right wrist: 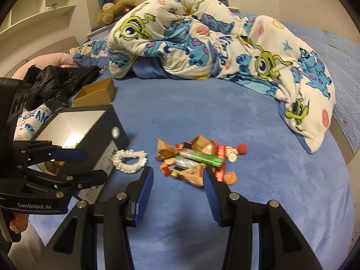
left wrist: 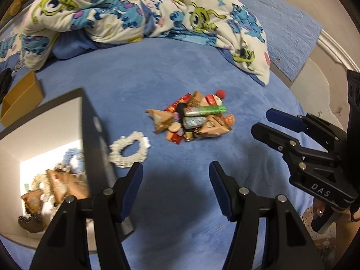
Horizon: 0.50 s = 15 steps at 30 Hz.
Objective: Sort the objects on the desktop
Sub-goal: 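Withdraw both grippers from the shoebox back to the snack pile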
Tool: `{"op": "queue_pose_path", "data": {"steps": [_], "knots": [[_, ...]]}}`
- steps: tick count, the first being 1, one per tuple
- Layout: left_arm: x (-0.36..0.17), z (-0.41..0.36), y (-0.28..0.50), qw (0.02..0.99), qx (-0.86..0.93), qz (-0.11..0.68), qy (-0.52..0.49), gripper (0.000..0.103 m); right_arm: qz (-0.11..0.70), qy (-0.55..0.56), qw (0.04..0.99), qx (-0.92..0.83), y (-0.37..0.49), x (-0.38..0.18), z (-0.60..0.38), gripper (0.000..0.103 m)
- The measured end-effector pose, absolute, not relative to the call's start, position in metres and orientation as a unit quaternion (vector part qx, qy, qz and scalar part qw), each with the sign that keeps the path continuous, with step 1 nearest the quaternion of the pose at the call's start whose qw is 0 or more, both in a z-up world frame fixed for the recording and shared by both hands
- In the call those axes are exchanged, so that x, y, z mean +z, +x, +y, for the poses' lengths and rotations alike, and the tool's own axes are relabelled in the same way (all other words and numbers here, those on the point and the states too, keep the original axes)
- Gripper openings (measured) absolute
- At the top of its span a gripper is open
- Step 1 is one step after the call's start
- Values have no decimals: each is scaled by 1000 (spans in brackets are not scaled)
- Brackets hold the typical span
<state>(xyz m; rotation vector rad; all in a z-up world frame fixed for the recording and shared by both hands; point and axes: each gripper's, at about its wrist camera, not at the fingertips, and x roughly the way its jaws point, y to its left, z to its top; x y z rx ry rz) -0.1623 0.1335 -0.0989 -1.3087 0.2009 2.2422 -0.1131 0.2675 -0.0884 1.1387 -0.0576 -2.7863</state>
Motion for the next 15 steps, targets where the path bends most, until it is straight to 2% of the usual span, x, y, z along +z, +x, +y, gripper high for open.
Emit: {"op": "queue_pose_path", "data": {"steps": [15], "knots": [[-141, 207, -178, 313, 810, 96, -486, 63, -13, 414, 57, -908, -137, -148, 331, 46]]}}
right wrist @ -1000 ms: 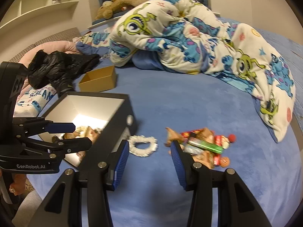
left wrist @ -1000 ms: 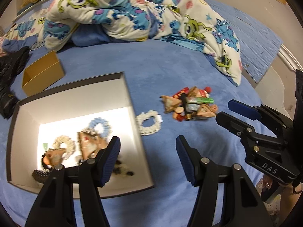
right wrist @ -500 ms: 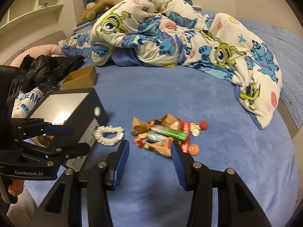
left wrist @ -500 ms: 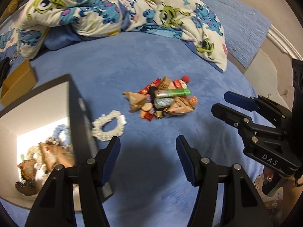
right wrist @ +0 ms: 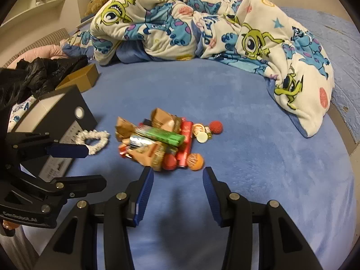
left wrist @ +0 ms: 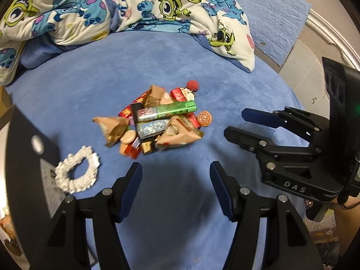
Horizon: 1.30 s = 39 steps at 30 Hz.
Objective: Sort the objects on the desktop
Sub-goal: 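Withdraw both grippers from the shoebox back to the snack pile, then grasp the tan triangular packet with the left gripper while the right gripper grasps an orange candy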
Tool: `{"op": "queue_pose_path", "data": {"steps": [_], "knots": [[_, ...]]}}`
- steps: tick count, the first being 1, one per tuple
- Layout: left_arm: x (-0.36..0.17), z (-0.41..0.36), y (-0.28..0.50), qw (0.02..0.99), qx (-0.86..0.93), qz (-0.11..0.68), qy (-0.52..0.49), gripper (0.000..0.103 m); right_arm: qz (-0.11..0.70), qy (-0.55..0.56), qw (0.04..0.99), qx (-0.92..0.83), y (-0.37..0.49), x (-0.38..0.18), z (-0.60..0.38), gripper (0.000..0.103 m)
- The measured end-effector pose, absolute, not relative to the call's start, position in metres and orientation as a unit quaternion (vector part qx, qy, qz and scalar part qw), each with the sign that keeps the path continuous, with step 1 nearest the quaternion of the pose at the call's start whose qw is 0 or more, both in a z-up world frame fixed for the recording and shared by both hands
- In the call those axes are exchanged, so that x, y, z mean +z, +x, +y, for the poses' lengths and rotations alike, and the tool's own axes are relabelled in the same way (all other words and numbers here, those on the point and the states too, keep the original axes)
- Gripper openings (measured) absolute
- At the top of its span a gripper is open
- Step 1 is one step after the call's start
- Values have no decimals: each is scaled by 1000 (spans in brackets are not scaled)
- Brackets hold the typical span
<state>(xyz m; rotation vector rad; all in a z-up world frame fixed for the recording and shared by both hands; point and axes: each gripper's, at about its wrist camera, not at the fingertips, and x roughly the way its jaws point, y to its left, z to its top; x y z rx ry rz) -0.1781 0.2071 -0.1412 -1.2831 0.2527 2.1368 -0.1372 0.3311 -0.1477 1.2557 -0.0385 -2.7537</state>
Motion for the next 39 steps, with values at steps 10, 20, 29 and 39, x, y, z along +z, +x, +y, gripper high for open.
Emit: {"op": "queue_pose_path", "data": {"steps": [10, 20, 29, 39], "knots": [[-168, 226, -202, 312, 802, 81, -503, 63, -9, 426, 76, -902, -168, -180, 349, 45], [-184, 238, -214, 314, 797, 85, -510, 63, -10, 427, 93, -899, -183, -198, 351, 45], [-191, 242, -218, 316, 794, 83, -512, 61, -13, 432, 105, -895, -191, -206, 353, 38], [-196, 240, -219, 324, 792, 78, -512, 58, -22, 431, 121, -894, -197, -209, 355, 25]]}}
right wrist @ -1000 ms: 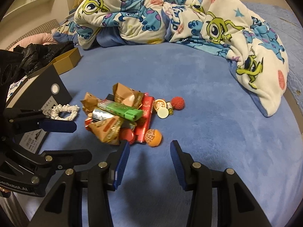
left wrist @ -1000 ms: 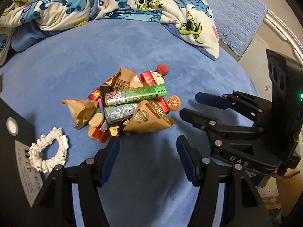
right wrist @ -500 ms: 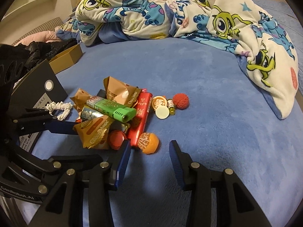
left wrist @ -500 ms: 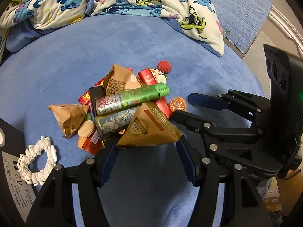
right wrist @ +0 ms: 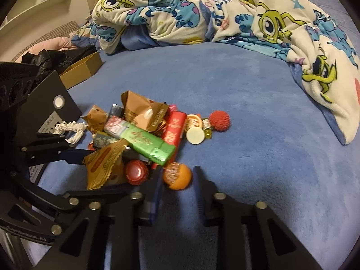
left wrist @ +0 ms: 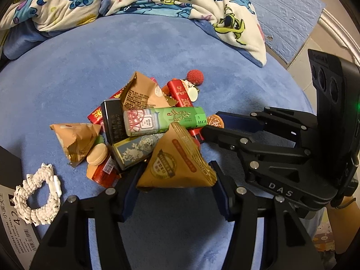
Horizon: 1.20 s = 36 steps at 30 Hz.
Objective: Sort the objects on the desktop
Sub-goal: 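Grasp the tan triangular packet with the left gripper while the right gripper grasps an orange candy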
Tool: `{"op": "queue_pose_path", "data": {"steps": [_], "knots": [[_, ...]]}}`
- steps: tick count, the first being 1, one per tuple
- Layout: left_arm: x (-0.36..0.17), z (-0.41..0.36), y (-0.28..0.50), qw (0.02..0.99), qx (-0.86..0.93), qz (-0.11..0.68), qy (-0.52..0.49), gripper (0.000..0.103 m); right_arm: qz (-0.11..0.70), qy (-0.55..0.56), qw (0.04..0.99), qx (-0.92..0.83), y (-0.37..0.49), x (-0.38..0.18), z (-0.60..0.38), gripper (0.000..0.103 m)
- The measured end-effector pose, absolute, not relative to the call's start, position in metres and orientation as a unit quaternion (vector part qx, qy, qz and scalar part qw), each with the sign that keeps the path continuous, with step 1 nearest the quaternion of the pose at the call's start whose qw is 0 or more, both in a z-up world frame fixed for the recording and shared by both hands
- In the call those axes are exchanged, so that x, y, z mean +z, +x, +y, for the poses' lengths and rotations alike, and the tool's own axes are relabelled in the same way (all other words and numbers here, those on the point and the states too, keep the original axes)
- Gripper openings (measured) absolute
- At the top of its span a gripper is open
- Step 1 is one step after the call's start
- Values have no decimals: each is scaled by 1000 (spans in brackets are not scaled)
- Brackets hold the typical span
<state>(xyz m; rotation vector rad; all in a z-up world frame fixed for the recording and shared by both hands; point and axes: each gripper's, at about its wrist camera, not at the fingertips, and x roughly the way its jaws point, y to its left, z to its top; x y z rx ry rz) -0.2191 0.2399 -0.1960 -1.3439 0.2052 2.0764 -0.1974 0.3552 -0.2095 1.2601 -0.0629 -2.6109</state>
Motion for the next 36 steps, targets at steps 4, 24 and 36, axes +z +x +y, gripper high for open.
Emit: {"op": "queue_pose_path", "data": {"steps": [4, 24, 36], "knots": [[-197, 239, -218, 318, 794, 93, -510, 43, -17, 431, 122, -894, -196, -209, 353, 25], [-184, 228, -209, 352, 784, 51, -508, 11, -25, 423, 117, -898, -176, -197, 359, 25], [-176, 209, -178, 355, 779, 64, -513, 11, -35, 422, 112, -899, -158, -192, 367, 25]]}}
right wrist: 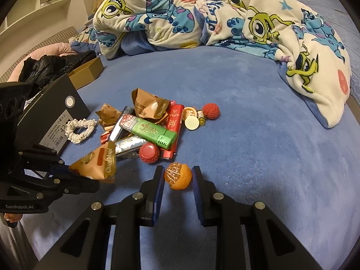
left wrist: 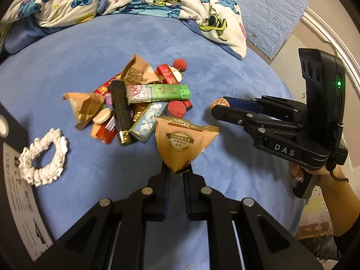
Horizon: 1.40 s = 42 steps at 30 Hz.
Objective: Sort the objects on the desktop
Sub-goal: 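Grasp the tan triangular packet with the left gripper while the right gripper grasps an orange candy, then carry the packet and candy into the shoebox and open both grippers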
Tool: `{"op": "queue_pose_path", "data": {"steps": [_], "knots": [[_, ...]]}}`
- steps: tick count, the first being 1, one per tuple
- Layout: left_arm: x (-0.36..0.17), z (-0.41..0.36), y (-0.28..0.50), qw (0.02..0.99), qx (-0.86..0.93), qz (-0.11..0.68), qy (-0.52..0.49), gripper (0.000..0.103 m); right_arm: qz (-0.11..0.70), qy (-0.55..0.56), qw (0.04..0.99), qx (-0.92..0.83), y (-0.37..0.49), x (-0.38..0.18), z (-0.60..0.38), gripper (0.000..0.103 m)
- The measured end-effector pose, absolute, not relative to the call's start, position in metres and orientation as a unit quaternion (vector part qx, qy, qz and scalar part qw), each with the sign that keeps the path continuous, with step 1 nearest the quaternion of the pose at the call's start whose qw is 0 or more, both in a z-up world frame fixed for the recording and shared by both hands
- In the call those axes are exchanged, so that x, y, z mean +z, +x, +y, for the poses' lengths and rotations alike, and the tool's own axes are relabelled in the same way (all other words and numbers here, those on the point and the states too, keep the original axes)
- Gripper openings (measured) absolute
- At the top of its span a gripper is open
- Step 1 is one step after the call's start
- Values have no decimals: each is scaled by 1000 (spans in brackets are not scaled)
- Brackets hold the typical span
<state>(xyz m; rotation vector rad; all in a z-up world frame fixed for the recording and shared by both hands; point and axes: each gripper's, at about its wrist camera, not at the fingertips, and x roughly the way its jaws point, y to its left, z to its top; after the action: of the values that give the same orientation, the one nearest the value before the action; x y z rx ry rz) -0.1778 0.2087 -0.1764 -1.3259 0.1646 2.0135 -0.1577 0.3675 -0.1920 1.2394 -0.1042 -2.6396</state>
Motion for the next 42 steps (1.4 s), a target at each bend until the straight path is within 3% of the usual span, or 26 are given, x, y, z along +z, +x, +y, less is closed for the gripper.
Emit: {"op": "queue_pose_path", "data": {"steps": [23, 42], "knots": [[-103, 145, -164, 338, 813, 39, -474, 11, 1, 393, 138, -909, -141, -128, 311, 25], [-66, 2, -162, 263, 847, 3, -462, 11, 45, 355, 203, -911, -140, -61, 186, 25]]}}
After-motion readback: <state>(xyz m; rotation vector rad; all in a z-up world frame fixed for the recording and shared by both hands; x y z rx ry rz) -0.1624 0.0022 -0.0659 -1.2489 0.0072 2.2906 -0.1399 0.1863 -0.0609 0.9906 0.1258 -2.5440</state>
